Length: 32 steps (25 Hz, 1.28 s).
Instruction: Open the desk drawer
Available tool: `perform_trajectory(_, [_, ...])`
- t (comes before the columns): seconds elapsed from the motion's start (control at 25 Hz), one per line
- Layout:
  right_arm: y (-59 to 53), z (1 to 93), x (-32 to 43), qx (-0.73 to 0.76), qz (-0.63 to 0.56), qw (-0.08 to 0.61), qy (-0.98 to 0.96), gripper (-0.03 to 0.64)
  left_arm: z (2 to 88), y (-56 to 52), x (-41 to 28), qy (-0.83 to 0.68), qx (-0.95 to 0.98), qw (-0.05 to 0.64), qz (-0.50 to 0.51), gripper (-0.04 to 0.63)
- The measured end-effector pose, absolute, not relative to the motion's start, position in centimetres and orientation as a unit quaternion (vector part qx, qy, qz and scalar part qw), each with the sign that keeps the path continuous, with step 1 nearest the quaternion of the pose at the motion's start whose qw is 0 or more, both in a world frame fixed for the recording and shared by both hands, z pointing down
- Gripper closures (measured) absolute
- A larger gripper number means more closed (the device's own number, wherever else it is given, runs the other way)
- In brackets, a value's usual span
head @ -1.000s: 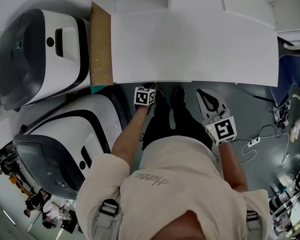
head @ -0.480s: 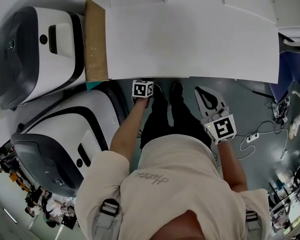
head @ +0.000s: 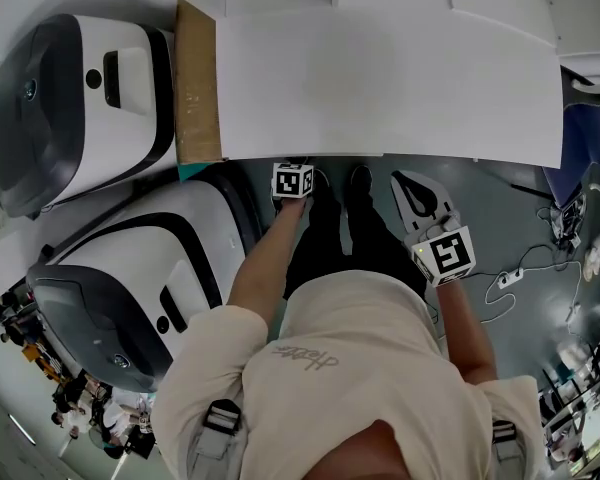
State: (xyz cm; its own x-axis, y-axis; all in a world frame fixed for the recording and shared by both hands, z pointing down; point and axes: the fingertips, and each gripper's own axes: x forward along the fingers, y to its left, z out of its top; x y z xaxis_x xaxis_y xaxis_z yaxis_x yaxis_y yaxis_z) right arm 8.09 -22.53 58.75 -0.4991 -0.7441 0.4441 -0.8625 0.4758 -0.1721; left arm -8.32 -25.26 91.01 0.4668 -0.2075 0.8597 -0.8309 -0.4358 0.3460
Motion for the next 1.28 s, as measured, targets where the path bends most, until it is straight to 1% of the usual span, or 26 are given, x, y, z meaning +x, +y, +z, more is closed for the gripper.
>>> perform_trajectory(0.32, [-21.8,58.8,7.9,0.468,0.189,0.156,-0.850,0.621,91.1,-24.9,-8.5,-0.349,0.757,0.410,0.370,0.509])
perform_trajectory(0.68, [-21.2,58.0,8.4,0.460,0.185,0.160,-0.854,0.621,91.0,-23.2,-8.8,-0.350,0.750,0.408,0.385,0.510])
perform_trajectory(1.28, [-20.1,58.4,8.5,0.404,0.177,0.154,-0.884,0.621,91.0,-19.8,-9.2,-0.359,0.745,0.406,0.389,0.511])
